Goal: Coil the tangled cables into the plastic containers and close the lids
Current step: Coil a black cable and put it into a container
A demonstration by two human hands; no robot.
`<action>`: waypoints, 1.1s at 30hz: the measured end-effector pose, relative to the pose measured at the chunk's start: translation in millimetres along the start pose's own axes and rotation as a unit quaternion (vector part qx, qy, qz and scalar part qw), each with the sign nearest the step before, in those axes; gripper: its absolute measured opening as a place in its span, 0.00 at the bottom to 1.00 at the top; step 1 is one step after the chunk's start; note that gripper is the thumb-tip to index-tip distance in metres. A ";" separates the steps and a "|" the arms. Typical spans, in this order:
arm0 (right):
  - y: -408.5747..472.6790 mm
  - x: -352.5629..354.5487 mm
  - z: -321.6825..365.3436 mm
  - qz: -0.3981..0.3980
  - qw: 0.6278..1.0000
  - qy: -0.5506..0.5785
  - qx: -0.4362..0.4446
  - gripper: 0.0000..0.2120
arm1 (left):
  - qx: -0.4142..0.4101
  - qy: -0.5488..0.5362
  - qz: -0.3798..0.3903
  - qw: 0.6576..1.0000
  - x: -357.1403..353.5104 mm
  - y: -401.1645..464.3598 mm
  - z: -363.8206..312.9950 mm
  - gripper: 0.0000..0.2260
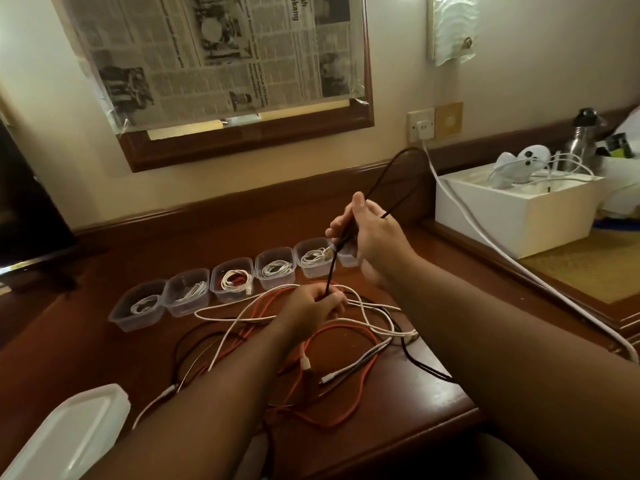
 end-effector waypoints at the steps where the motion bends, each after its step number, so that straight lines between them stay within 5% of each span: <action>1: -1.0 1.4 4.5 0.020 0.998 0.059 -0.007 0.19 | 0.001 0.020 -0.002 1.000 2.7 1.1 6.5 0.08; 3: -0.4 5.8 13.0 0.041 0.997 0.067 -0.007 0.19 | -0.005 0.054 -0.025 0.998 14.3 2.0 13.5 0.11; 5: 0.8 7.9 15.0 0.023 0.996 -0.085 0.020 0.18 | -0.011 0.078 -0.066 0.995 32.3 3.2 13.1 0.11; 6: -0.9 7.3 15.8 -0.005 0.974 -0.221 0.054 0.17 | -0.017 0.073 -0.092 0.993 42.7 4.8 9.6 0.10; 9: -4.0 -10.3 -6.7 -0.015 0.822 -0.563 0.086 0.09 | -0.063 0.081 -0.142 0.985 73.4 11.6 -14.4 0.07; 13: -6.1 -26.3 -50.2 0.095 0.751 -0.653 -0.018 0.15 | -0.071 0.060 -0.210 0.973 103.9 10.6 -29.7 0.03; 15: -5.7 -34.5 -43.7 0.086 0.778 -0.623 -0.010 0.12 | -0.053 0.058 -0.227 0.971 116.1 7.6 -23.7 0.05; 17: -5.5 -38.2 -29.1 0.042 0.847 -0.530 0.009 0.15 | -0.027 0.063 -0.242 0.968 132.3 5.3 -9.1 0.09; 21: -9.1 -42.0 -20.2 0.051 0.983 -0.175 -0.024 0.21 | 0.008 0.134 -0.251 0.959 161.3 -6.8 21.5 0.12; 26: -5.5 -48.1 -10.0 0.049 0.988 0.136 -0.061 0.21 | 0.028 0.201 -0.199 0.959 164.2 -22.8 41.0 0.17; 28: -7.3 -51.0 -9.9 0.054 0.989 0.118 -0.074 0.21 | 0.022 0.184 -0.203 0.962 165.4 -26.4 35.6 0.20; 33: -8.9 -58.3 -44.9 0.025 0.969 -0.225 -0.100 0.15 | 0.039 -0.015 -0.312 0.949 172.9 -28.0 -8.6 0.23</action>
Point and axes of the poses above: each hand's wrist, its own y-axis towards the middle knuckle, its own x-axis out of the back of the hand, z = x × y, the point moved 9 cm from there along y, towards the middle knuckle, and after that the axes turned 11 degrees about -x, right-handed, at the moved point
